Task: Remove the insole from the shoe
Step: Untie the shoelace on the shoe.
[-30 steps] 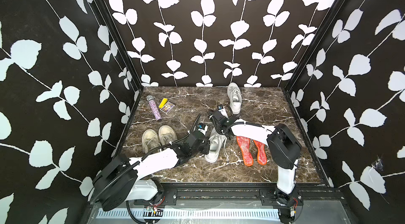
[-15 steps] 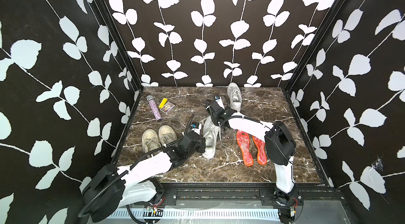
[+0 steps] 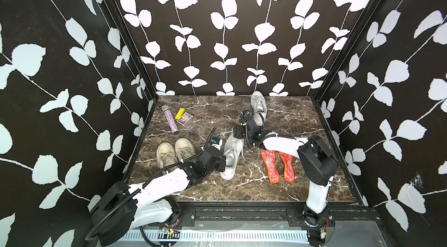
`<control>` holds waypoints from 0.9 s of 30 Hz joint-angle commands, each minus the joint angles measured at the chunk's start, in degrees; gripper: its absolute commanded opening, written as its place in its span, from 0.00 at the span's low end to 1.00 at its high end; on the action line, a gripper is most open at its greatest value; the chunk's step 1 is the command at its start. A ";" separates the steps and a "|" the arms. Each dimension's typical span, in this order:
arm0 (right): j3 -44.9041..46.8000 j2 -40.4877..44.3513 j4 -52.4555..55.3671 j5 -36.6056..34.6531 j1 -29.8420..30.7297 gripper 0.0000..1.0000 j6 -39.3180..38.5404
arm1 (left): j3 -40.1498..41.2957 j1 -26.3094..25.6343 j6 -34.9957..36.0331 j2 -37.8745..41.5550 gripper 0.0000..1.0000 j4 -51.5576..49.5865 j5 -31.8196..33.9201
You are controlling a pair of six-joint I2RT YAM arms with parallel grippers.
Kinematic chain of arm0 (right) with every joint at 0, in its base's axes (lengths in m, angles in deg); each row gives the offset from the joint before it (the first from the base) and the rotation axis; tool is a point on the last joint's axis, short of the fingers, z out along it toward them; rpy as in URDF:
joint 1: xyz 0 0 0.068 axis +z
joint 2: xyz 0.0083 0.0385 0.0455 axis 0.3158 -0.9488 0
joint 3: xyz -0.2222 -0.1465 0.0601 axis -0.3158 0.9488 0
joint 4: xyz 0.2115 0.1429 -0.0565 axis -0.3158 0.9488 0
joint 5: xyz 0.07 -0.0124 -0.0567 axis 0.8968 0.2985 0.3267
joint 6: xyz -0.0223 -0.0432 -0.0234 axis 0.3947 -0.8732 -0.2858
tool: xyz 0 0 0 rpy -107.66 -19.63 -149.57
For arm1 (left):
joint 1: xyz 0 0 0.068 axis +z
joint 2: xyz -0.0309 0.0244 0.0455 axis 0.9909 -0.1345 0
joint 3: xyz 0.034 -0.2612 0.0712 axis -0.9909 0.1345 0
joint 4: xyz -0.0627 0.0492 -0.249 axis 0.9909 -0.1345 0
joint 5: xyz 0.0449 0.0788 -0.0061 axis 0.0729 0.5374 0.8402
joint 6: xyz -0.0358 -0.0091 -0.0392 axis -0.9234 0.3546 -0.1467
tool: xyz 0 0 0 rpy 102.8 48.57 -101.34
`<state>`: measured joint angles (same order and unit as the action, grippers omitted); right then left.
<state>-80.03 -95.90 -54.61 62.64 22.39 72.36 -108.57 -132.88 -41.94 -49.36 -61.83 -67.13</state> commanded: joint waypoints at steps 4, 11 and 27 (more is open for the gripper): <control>3.65 -1.55 -25.36 5.20 -0.48 0.78 2.85 | 0.04 -0.72 0.56 0.94 0.00 3.98 -2.79; 4.69 -1.61 -37.01 5.54 -1.07 0.79 2.65 | 0.60 -0.76 0.36 1.11 0.00 4.65 -3.40; 12.72 13.92 -43.30 15.66 0.86 0.81 -9.84 | -0.13 -0.71 -1.72 1.15 0.00 -0.98 4.53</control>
<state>-67.77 -86.28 -87.49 74.55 22.67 66.37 -108.27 -132.86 -42.75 -49.43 -61.35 -63.48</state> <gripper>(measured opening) 0.804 0.062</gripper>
